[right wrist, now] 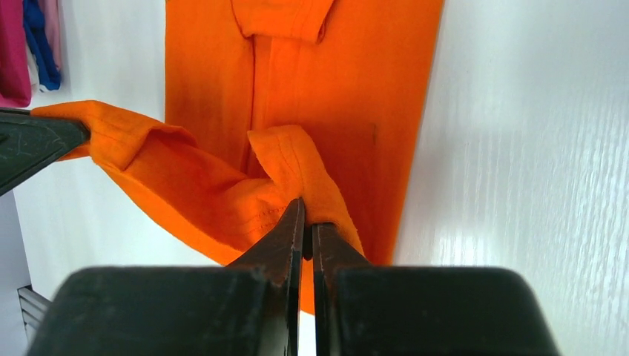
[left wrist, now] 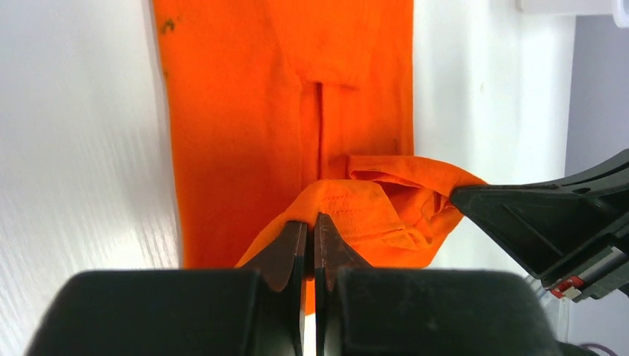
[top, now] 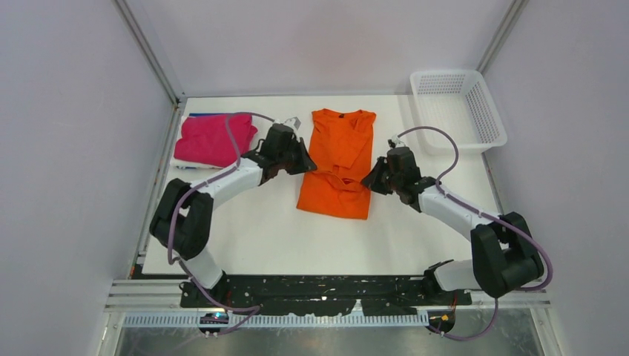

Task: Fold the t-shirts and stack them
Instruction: Fold the folded rectangular tshirt in 1/3 of the way

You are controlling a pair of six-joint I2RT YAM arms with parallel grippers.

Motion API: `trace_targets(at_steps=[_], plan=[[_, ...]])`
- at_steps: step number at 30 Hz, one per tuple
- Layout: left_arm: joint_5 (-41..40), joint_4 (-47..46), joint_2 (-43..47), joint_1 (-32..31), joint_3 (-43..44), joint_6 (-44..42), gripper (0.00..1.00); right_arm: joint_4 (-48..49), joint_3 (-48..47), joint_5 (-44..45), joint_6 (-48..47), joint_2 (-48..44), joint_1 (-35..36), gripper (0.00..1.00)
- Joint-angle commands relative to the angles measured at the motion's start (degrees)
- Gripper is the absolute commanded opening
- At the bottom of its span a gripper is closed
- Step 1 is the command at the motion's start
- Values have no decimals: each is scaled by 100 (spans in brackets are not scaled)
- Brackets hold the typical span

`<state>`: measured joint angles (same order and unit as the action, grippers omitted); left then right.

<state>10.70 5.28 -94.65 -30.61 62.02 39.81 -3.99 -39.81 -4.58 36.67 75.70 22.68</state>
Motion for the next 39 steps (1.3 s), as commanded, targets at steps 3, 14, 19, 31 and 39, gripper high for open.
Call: trace_targets(at_steps=[3,14,19,31,39], plan=[[63,404,-615,181,807,-329,0,552,-583,-462,-416,695,-287,5],[130,709,-1328,358,1423,-353,0,902,-867,-504,-440,1509,-523,9],[167,874,-1555,389,1662,-373,8,965,-984,-441,-423,1641,-621,20],[208,855,-831,398,1329,-491,100,689,-855,-749,-694,1140,-745,96],[341,684,376,365,-453,-267,100,513,279,-869,-543,28,-541,95]])
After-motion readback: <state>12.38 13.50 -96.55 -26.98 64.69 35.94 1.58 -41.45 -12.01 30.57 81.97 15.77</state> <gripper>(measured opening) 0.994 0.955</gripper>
